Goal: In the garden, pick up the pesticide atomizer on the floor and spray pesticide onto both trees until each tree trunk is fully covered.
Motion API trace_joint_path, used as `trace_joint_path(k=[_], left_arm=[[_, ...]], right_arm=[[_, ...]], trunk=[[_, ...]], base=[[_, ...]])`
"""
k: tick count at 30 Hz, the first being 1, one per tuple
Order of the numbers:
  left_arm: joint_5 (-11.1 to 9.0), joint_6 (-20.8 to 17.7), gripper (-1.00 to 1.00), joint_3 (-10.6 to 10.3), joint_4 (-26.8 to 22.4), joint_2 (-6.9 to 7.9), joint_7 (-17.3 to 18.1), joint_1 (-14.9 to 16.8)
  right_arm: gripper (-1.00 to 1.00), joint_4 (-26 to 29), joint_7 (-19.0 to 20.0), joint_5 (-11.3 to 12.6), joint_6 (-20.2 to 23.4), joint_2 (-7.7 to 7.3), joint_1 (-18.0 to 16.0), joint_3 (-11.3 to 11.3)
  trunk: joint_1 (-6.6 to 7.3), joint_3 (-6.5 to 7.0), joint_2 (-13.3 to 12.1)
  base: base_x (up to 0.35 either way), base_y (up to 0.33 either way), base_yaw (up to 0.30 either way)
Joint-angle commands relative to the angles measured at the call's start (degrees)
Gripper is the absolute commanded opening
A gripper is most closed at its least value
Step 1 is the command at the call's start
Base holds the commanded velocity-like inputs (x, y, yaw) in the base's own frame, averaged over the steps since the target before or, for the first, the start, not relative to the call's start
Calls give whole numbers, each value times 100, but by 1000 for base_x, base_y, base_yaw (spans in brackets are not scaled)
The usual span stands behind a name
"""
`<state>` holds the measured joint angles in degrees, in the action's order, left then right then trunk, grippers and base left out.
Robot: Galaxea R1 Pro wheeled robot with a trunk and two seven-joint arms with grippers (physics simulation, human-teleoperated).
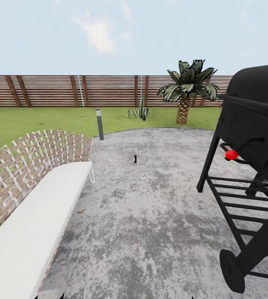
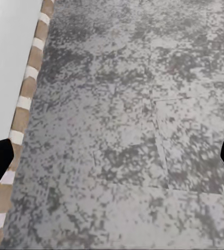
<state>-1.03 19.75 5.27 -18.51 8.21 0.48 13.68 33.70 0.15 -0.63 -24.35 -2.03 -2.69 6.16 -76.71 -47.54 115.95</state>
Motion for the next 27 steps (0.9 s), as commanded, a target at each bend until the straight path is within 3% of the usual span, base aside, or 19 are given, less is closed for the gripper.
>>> trace_joint_path(k=[1, 27], left_arm=[[-11, 16, 100, 9, 5, -2, 5, 3], [-11, 20, 100, 9, 3, -4, 5, 3]], right_arm=[[100, -4, 2, -7, -18, 1, -3, 8], [100, -4, -6, -7, -18, 1, -3, 8]], trunk=[[-3, -5, 2], [-3, -5, 2]], base=[[336, 6, 0], [336, 0, 0]])
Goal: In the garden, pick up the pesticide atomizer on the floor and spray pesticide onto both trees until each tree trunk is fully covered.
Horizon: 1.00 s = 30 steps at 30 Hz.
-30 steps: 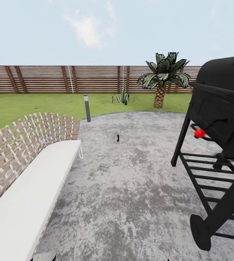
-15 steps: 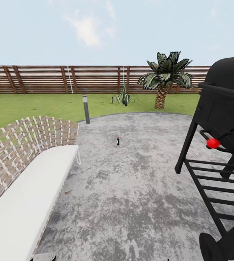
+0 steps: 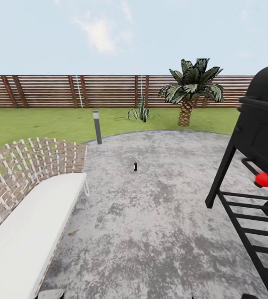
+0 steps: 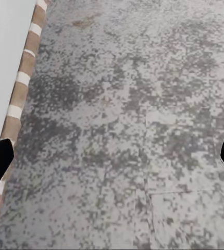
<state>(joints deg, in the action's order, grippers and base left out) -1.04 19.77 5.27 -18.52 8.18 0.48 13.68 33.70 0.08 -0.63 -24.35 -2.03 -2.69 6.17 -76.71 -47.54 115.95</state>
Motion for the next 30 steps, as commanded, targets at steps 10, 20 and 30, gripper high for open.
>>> trace_joint_path(k=[10, 20, 30], left_arm=[[-9, 18, 100, 9, 5, -1, 5, 3], [-6, 18, 100, 9, 3, -1, 5, 3], [-2, 22, 100, 9, 5, -1, 5, 3]], right_arm=[[100, -4, 1, -7, -18, 1, -3, 7], [100, -4, 1, -7, -18, 1, -3, 7], [100, -4, 1, -7, -20, 1, -3, 7]], trunk=[[-3, -5, 2], [-3, -5, 2], [-3, -5, 2]], base=[[336, 0, 0], [336, 0, 0], [337, 0, 0]])
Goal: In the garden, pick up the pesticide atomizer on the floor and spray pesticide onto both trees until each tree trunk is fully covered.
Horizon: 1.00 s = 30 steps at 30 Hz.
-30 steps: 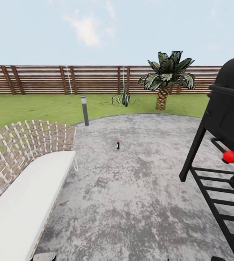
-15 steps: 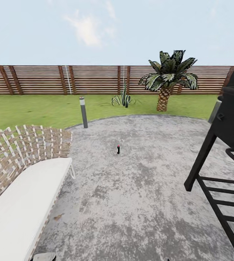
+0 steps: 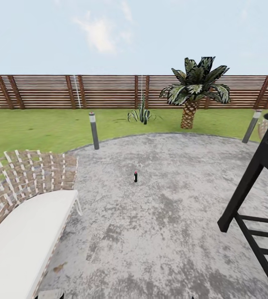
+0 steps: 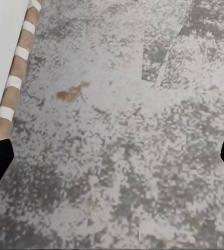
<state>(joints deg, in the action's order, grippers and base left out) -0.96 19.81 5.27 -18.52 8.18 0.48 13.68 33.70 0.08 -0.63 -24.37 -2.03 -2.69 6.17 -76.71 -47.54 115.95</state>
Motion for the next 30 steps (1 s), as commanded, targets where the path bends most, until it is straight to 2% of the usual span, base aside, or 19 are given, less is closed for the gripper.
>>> trace_joint_path(k=[1, 24, 30], left_arm=[[-11, 19, 100, 9, 4, -1, 5, 3], [-14, 17, 100, 5, 6, -1, 5, 3], [-12, 21, 100, 4, 6, -1, 5, 3]], right_arm=[[100, -4, 1, -7, -18, 1, -3, 7], [100, 14, -12, 10, -24, 27, -3, 25], [100, 11, -16, 10, -18, 20, -3, 32]], trunk=[[-3, -5, 2], [-3, -5, 2], [-3, -5, 2]], base=[[337, 0, 0], [337, 0, 0], [338, 0, -153]])
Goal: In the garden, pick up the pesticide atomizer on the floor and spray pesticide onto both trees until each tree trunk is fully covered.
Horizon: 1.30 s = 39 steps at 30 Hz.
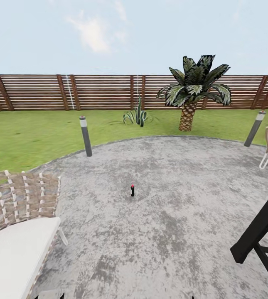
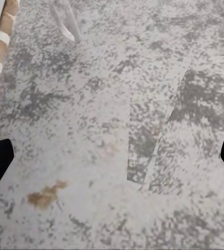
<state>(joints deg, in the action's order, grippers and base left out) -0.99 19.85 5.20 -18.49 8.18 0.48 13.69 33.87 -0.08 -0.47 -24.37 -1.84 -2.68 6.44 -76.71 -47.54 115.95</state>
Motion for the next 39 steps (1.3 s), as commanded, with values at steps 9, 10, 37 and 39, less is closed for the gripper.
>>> trace_joint_path(k=[9, 10, 37, 39], left_arm=[[-13, 24, 100, 7, 1, 0, 5, 2], [-10, 27, 100, 7, 0, 0, 5, 2], [-10, 28, 100, 7, -3, 8, 5, 2], [-8, 28, 100, 7, -2, 8, 5, 2]], right_arm=[[100, -12, -1, -5, -18, 0, -4, 6], [100, -12, -1, -5, -16, 0, -4, 6], [100, -12, 11, -7, -15, 0, -4, -3], [100, -12, 14, -6, -15, 0, -4, -3]], trunk=[[-3, -5, 2], [-3, -5, 2], [-3, -5, 2], [-3, -5, 2]], base=[[338, 0, -257], [338, 0, -262], [338, 0, -103], [338, 0, -275]])
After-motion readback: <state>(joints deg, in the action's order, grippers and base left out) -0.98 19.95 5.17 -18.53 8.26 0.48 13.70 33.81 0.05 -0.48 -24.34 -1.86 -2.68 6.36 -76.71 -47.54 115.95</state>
